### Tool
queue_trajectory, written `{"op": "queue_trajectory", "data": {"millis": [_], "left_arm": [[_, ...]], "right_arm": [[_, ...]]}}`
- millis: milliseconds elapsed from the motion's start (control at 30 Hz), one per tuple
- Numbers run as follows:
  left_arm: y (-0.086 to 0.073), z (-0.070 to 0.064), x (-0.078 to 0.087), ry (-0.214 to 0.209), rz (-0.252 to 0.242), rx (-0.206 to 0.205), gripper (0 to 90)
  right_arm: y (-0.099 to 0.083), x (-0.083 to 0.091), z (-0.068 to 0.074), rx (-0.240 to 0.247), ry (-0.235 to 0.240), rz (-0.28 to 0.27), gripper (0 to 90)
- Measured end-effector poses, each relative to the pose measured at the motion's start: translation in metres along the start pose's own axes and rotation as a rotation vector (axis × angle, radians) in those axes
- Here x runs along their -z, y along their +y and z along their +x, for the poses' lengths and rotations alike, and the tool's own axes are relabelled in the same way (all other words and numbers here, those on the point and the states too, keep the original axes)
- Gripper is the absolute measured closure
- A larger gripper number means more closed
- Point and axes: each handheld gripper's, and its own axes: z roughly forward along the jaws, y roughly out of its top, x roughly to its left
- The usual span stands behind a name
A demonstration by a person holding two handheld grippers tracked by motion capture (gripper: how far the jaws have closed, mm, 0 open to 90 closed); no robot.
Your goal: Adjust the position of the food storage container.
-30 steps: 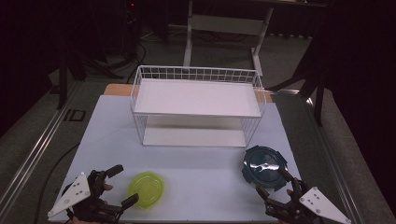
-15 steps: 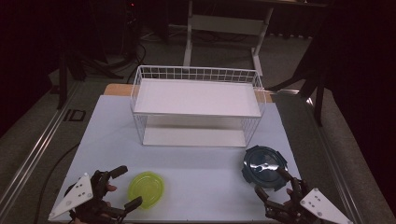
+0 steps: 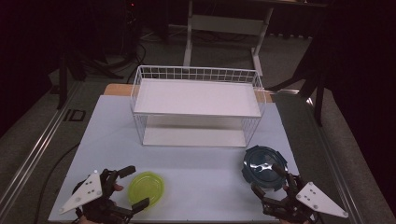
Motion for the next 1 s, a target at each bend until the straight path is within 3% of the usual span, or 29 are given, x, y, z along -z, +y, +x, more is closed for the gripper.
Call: {"op": "queue_trajectory", "data": {"millis": [133,200,233,333,367,500,600,633,667,767,1000], "left_arm": [[-0.009,-0.007,-0.010,-0.014,0.053,0.020,8.0],[-0.009,-0.007,-0.010,-0.014,0.053,0.020,11.7],[-0.016,-0.010,-0.015,-0.012,0.130,0.029,19.7],[-0.022,-0.012,-0.017,-0.012,0.191,0.030,39.3],[-0.024,-0.012,-0.017,-0.032,0.206,0.030,47.4],[-0.033,-0.014,-0.022,0.005,0.309,0.007,70.9],[-0.039,-0.014,-0.027,0.017,0.377,0.024,86.7],[-0.039,-0.014,-0.027,0.017,0.377,0.024,88.7],[-0.042,-0.013,-0.029,0.024,0.425,0.030,89.1],[-0.045,-0.013,-0.032,0.025,0.478,0.038,89.3],[-0.052,-0.007,-0.034,0.051,0.525,0.048,89.3]], "right_arm": [[-0.002,-0.003,0.000,0.000,0.001,0.012,12.6],[-0.002,-0.003,0.000,-0.005,0.007,0.015,12.6],[-0.002,-0.001,0.000,-0.013,0.008,0.013,12.6],[-0.003,0.000,-0.002,-0.025,0.009,0.009,12.6],[-0.003,0.000,-0.002,-0.026,0.010,0.007,12.6],[-0.005,-0.001,-0.004,-0.037,0.012,0.014,12.6],[-0.006,-0.001,-0.004,-0.039,0.015,0.018,12.6],[-0.006,-0.001,-0.004,-0.037,0.016,0.019,12.6],[-0.006,-0.001,-0.004,-0.038,0.017,0.021,12.6],[-0.006,-0.001,-0.004,-0.040,0.020,0.022,12.7],[-0.007,-0.002,-0.005,-0.043,0.025,0.024,12.7]]}}
